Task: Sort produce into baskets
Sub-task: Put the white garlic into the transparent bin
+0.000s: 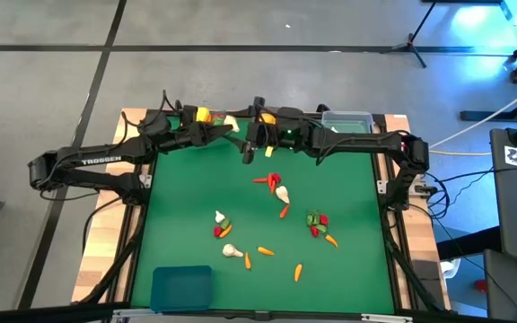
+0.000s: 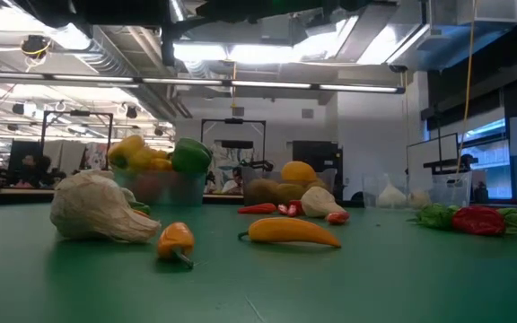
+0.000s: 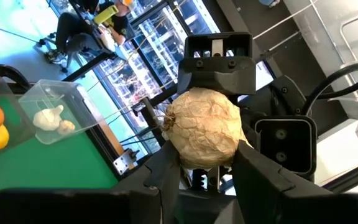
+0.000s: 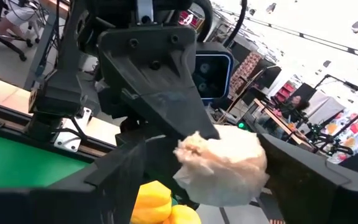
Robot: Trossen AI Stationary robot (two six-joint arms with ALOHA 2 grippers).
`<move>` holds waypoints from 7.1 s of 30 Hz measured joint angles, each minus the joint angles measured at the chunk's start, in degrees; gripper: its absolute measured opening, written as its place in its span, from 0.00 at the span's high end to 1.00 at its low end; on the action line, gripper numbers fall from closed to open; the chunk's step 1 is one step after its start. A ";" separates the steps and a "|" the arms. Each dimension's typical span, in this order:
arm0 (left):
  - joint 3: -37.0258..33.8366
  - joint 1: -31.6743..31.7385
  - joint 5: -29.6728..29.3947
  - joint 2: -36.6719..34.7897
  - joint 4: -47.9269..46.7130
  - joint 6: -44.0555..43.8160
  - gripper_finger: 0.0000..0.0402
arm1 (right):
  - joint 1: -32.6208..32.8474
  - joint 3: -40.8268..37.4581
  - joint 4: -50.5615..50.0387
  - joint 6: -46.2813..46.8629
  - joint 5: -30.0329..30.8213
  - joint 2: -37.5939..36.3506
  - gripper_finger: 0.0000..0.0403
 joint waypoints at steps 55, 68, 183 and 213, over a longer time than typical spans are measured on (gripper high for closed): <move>-0.02 13.25 4.02 -17.78 -22.03 16.24 0.23 | -22.22 -1.16 -50.99 17.79 2.39 -11.32 0.69; -0.02 13.22 4.02 -17.73 -24.90 16.16 0.23 | -40.70 -19.34 -57.48 26.66 -2.58 -11.37 0.69; -0.02 8.68 7.49 -17.64 -35.04 27.04 0.23 | -18.88 -14.62 -74.10 56.43 15.96 -16.16 0.75; -0.02 8.72 4.90 -17.62 -37.14 27.05 0.23 | -42.79 -28.72 -62.24 56.66 10.54 -17.55 0.57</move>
